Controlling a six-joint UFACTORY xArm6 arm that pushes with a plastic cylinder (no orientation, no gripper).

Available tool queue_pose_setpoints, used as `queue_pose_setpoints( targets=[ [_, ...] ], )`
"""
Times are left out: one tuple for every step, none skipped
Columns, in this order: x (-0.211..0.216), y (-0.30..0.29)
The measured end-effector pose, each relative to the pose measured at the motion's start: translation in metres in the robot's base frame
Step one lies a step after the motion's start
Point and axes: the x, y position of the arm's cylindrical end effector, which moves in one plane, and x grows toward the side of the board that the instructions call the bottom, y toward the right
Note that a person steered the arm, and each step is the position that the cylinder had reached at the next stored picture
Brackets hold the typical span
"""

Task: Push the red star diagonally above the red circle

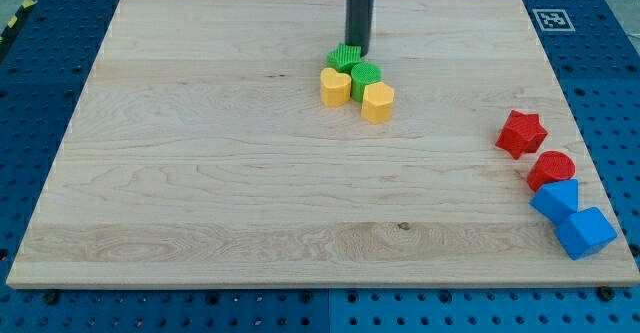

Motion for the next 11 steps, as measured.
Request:
queue_pose_setpoints(
  targets=[
    [0.0, 0.049],
    [0.003, 0.099],
    [0.026, 0.151],
    [0.066, 0.195],
    [0.108, 0.213],
    [0.138, 0.21],
    [0.161, 0.198],
    [0.165, 0.15],
    [0.165, 0.134],
    [0.163, 0.154],
    [0.16, 0.191]
  ],
)
